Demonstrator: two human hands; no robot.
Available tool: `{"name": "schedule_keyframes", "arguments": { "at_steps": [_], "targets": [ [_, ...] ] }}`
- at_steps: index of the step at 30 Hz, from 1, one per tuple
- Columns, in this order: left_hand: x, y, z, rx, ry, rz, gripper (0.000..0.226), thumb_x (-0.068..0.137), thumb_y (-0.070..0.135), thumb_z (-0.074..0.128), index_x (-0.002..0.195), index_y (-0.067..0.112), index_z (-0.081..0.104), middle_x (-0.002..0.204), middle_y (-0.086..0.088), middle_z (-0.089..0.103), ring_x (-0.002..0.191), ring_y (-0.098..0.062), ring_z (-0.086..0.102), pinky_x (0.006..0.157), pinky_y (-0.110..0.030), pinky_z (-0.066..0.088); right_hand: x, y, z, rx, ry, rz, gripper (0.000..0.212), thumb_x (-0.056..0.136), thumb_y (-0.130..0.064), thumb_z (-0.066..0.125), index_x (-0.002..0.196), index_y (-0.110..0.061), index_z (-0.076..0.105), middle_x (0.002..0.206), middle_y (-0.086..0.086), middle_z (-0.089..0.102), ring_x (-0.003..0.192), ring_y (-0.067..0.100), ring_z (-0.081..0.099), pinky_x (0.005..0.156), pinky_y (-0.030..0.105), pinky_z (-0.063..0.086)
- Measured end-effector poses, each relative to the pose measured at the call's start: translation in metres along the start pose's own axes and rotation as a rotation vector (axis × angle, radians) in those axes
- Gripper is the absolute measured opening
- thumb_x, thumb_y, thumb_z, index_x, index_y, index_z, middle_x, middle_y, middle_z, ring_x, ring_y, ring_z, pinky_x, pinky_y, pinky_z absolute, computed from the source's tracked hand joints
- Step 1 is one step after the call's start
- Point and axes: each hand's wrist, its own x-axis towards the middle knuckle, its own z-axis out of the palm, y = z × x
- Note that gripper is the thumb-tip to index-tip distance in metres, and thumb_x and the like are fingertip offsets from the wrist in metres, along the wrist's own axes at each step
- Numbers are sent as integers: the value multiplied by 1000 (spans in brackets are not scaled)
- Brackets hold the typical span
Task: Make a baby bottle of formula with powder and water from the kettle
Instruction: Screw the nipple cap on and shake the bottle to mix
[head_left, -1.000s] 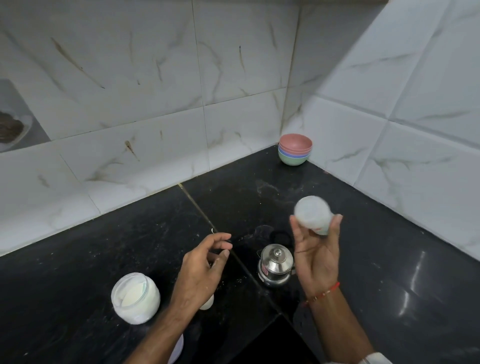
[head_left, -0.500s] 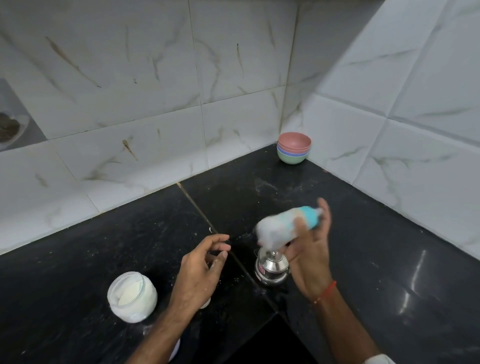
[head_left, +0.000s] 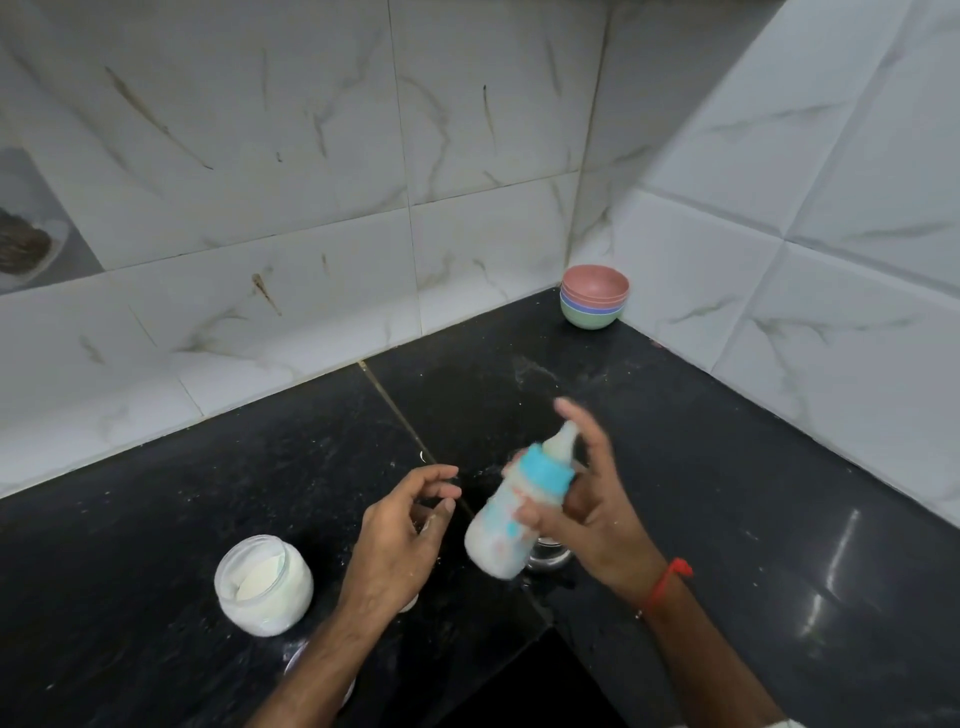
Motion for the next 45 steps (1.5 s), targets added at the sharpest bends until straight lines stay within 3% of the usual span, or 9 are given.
{"name": "schedule_keyframes", "arguments": {
  "at_steps": [7, 13, 18, 21, 26, 33, 36, 40, 45],
  "targets": [
    [-2, 1, 4, -26, 9, -5, 34, 97, 14, 69, 120, 38, 67, 104, 21, 75, 84, -14, 71, 73, -19, 58, 17, -5, -19, 706, 693, -178, 40, 105, -40, 51, 139, -21, 46, 131, 7, 61, 110, 24, 70, 78, 47, 63],
    [-2, 2, 7, -1, 5, 1, 36, 96, 13, 70, 119, 40, 68, 101, 24, 75, 83, -10, 70, 72, -16, 54, 3, 6, 0, -13, 65, -48, 88, 83, 0, 78, 145, -51, 40, 121, 22, 65, 107, 32, 67, 91, 46, 59],
    [-2, 2, 5, -12, 14, -2, 33, 97, 15, 69, 120, 39, 68, 103, 23, 75, 84, -11, 71, 75, -20, 57, 13, 0, -12, 574, 592, -141, 82, 74, -43, 89, 141, -28, 45, 128, 14, 62, 113, 32, 67, 83, 56, 61],
    [-4, 0, 3, -21, 18, -11, 32, 97, 15, 69, 120, 37, 68, 103, 22, 75, 83, -10, 70, 71, -16, 56, 14, 3, -18, 668, 626, -174, 65, 86, -38, 76, 141, -24, 42, 134, 10, 57, 116, 30, 66, 81, 51, 61],
    [-3, 0, 4, 17, -5, -4, 34, 97, 15, 69, 119, 41, 67, 102, 28, 74, 88, -4, 69, 74, -14, 54, -2, 5, 4, -7, 14, 14, 90, 81, 0, 82, 144, -51, 42, 121, 25, 65, 108, 34, 68, 93, 49, 58],
    [-6, -1, 1, -24, 19, -13, 32, 97, 12, 69, 120, 34, 69, 104, 17, 76, 78, -11, 70, 69, -14, 54, 16, -2, -12, 799, 657, -185, 80, 76, -43, 85, 142, -16, 47, 141, 13, 61, 118, 26, 69, 83, 47, 62],
    [-6, -3, 0, -12, 13, -10, 33, 96, 14, 70, 118, 39, 68, 102, 23, 75, 81, -9, 70, 72, -17, 56, 7, -1, -3, 455, 497, -107, 83, 83, -34, 82, 152, -31, 35, 138, 21, 57, 112, 28, 69, 89, 53, 60],
    [-3, -5, 1, -5, -2, 7, 36, 96, 12, 70, 118, 40, 68, 101, 21, 76, 87, -9, 71, 77, -24, 58, -1, -3, 14, -106, -120, 15, 94, 77, -10, 85, 147, -51, 38, 129, 28, 60, 116, 41, 65, 97, 55, 56],
    [-6, -5, -1, -30, 24, -11, 33, 96, 13, 70, 118, 37, 69, 102, 20, 75, 80, -7, 69, 70, -15, 54, 12, -11, 3, 632, 646, -156, 56, 95, -34, 69, 145, -24, 45, 128, 14, 67, 108, 26, 73, 79, 46, 63]
  ]
}}
